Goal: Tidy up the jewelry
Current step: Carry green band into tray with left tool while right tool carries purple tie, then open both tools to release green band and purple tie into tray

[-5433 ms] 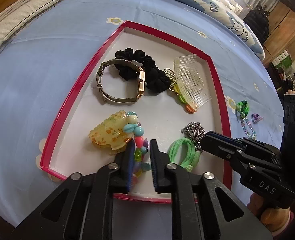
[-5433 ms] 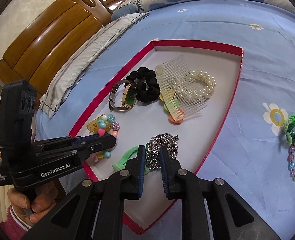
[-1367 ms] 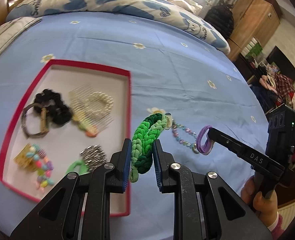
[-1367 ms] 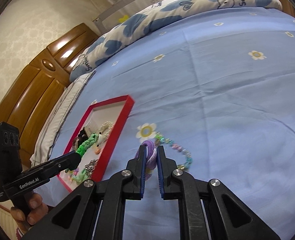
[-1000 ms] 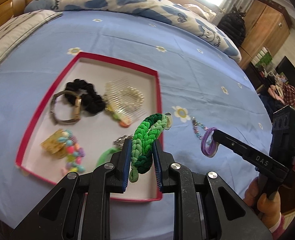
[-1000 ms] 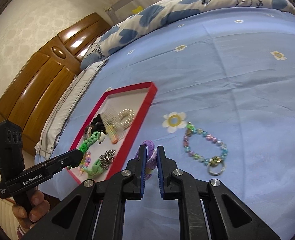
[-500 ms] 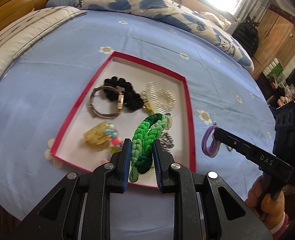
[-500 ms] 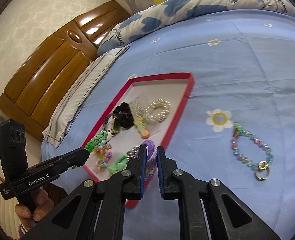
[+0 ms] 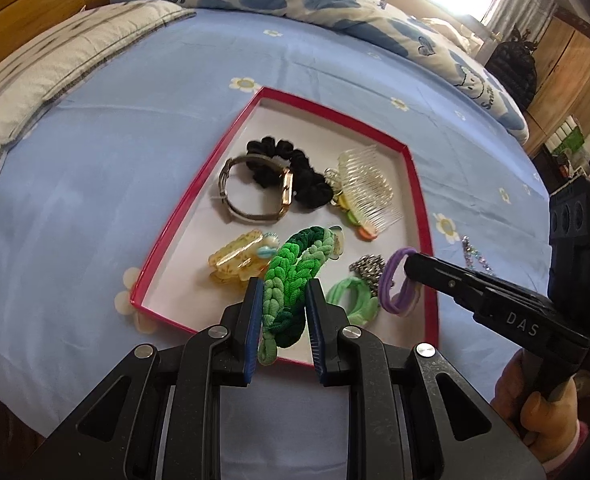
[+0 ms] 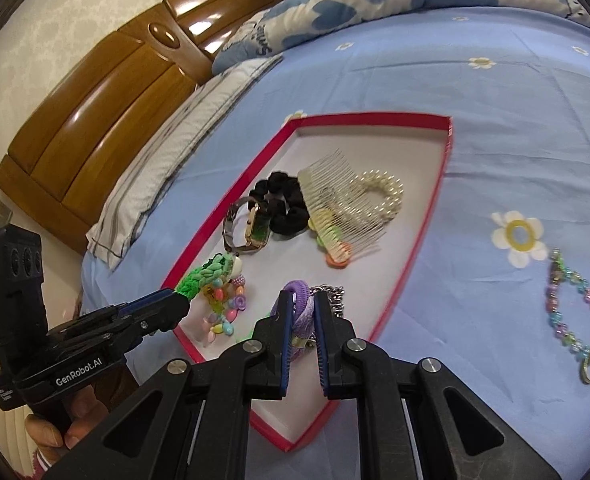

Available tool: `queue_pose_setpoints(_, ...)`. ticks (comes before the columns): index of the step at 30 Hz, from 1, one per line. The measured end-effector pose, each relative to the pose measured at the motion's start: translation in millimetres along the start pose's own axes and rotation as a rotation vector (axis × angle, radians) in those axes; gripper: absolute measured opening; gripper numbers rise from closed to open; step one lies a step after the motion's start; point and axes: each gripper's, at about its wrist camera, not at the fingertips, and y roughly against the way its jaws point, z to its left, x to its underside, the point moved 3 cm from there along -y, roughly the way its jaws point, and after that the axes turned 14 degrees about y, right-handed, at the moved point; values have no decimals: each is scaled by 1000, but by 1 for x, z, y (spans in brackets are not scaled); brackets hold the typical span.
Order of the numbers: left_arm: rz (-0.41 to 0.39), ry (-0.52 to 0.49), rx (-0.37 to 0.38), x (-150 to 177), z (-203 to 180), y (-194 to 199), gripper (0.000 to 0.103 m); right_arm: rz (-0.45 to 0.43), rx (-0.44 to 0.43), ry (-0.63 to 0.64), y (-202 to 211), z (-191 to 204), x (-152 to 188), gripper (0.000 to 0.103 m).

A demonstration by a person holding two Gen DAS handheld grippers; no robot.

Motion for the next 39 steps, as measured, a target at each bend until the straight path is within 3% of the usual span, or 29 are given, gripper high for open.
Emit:
queue_pose_setpoints(13,27,1,-25,5,6,-16,20,60,11,6,-19,-5,2,16)
queue_pose_setpoints(22,36,15,-25,4,7,-17,23,54,6,-9,-17,-6,1,24)
queue_pose_setpoints(33,37,20,-18,5,6,-14,33,31,8,-5,-8,-4,-2,38)
queue_pose_setpoints(39,30,19,-11,5,5,-9,37,9,6,-15,-1,-5,-3,39)
